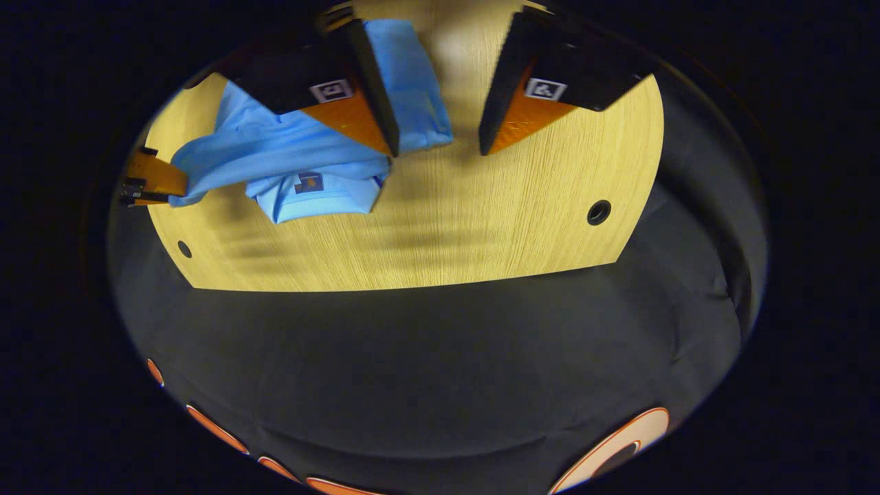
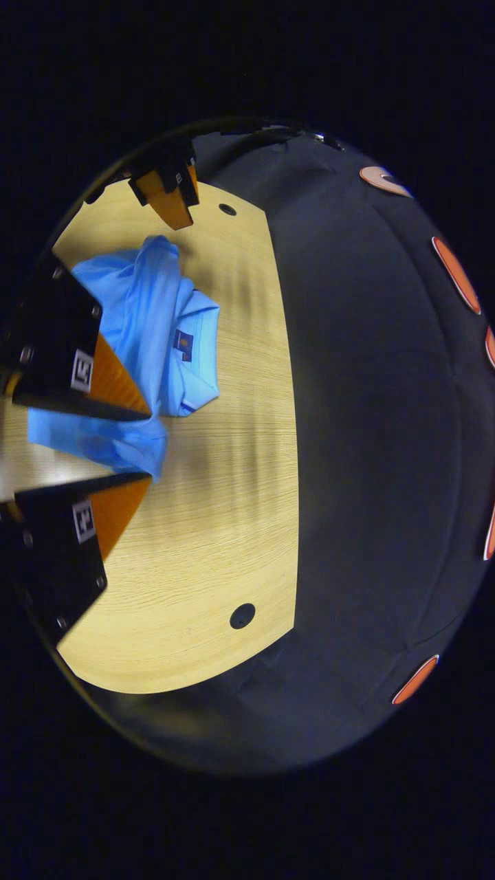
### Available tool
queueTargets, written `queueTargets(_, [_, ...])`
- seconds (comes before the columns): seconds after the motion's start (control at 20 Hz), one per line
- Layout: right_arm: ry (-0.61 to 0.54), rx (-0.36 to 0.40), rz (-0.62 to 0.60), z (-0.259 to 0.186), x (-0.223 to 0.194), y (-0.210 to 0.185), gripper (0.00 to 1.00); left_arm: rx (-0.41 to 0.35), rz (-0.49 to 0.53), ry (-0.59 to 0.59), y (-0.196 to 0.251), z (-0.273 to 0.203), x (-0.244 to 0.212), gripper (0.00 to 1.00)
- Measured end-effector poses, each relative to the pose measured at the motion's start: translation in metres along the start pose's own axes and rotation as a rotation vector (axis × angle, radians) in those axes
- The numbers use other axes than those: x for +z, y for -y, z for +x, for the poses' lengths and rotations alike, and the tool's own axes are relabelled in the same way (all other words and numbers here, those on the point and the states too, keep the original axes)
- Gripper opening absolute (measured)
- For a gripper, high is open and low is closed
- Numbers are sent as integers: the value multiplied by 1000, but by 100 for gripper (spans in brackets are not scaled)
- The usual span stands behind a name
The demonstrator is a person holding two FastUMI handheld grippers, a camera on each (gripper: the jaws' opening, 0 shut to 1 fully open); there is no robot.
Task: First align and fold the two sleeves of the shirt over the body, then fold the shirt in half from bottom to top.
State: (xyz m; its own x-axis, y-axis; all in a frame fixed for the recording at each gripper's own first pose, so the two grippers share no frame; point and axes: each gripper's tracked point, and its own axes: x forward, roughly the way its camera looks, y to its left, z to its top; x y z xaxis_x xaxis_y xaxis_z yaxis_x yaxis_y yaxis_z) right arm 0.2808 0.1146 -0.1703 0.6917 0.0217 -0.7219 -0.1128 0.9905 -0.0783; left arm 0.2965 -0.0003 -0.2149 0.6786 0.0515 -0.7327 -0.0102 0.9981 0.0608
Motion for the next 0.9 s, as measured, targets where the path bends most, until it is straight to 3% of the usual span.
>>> queueTargets(0.05, [9,0,3,1,2,0,52,6,-2,8,-2,-3,1,78])
queueTargets(0.1, [15,3,10,1,2,0,75,13,-1,16,-4,-4,3,92])
queueTargets(0.2, [25,5,27,-1,4,-2,99,16,5,48,-3,-10,10,100])
queueTargets(0.55, [144,5,29,-41,29,5,99,67,57,265,-26,-87,68,96])
queueTargets(0.6, [173,6,18,-49,33,6,99,69,58,295,-27,-100,75,100])
queueTargets(0.9, [402,-8,-59,-110,60,6,99,69,3,474,-34,-193,89,100])
